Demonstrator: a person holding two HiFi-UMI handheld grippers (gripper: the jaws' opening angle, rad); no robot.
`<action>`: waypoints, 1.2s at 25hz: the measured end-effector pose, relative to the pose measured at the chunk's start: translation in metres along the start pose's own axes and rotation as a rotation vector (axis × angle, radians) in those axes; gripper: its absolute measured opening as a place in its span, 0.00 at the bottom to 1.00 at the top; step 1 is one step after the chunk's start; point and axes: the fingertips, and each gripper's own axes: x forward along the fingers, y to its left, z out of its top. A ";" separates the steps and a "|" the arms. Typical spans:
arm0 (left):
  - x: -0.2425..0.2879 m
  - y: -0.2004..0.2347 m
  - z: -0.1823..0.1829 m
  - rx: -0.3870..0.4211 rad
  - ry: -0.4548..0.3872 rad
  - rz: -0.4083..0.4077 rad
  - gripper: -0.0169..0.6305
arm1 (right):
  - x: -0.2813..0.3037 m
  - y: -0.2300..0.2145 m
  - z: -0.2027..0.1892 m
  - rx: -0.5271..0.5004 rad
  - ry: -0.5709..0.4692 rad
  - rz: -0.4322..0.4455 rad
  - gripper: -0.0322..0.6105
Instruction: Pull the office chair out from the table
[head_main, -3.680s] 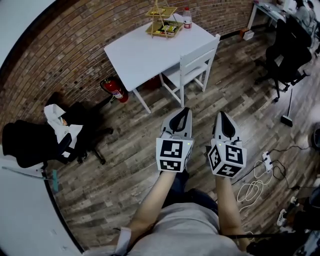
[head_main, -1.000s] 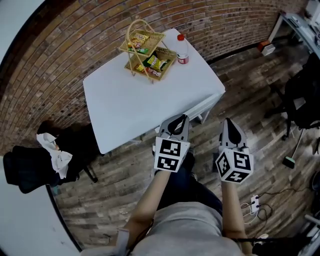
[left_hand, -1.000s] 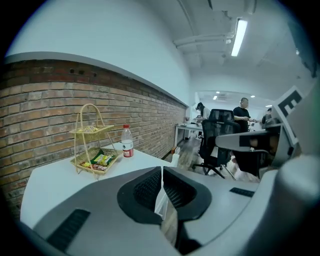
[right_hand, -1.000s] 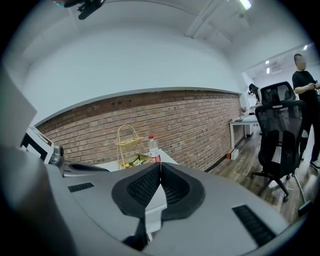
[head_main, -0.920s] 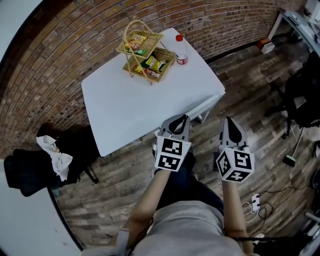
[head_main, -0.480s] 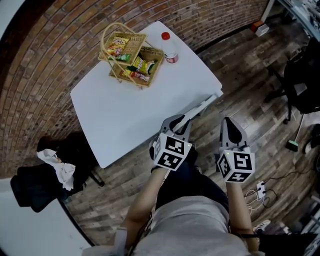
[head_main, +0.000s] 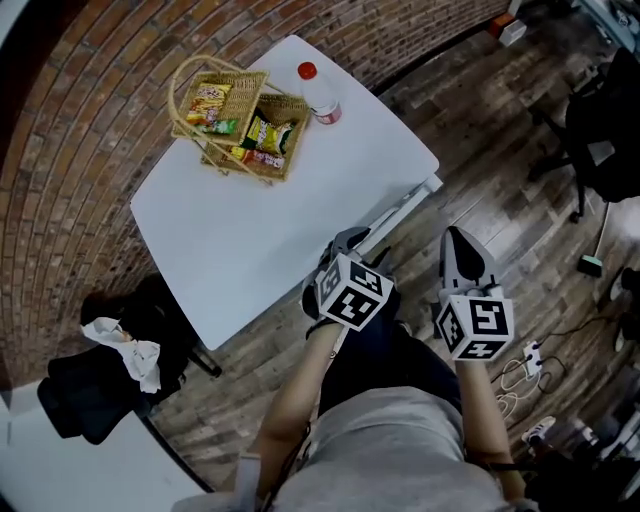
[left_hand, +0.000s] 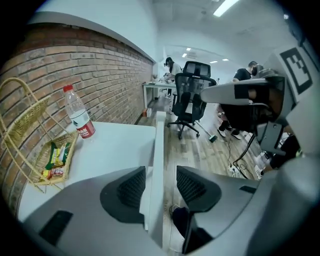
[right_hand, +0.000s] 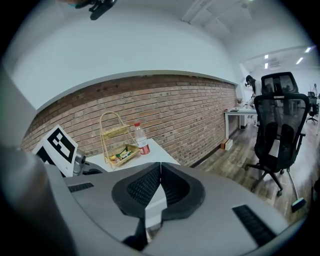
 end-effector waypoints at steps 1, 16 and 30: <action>0.004 0.000 -0.002 0.000 0.019 -0.006 0.32 | 0.001 -0.001 0.000 0.003 0.001 -0.004 0.07; 0.041 -0.004 -0.016 0.051 0.140 -0.039 0.32 | 0.004 -0.007 -0.018 0.050 0.049 -0.037 0.07; 0.042 0.008 -0.016 0.064 0.171 0.082 0.15 | 0.006 -0.010 -0.027 0.057 0.067 -0.052 0.07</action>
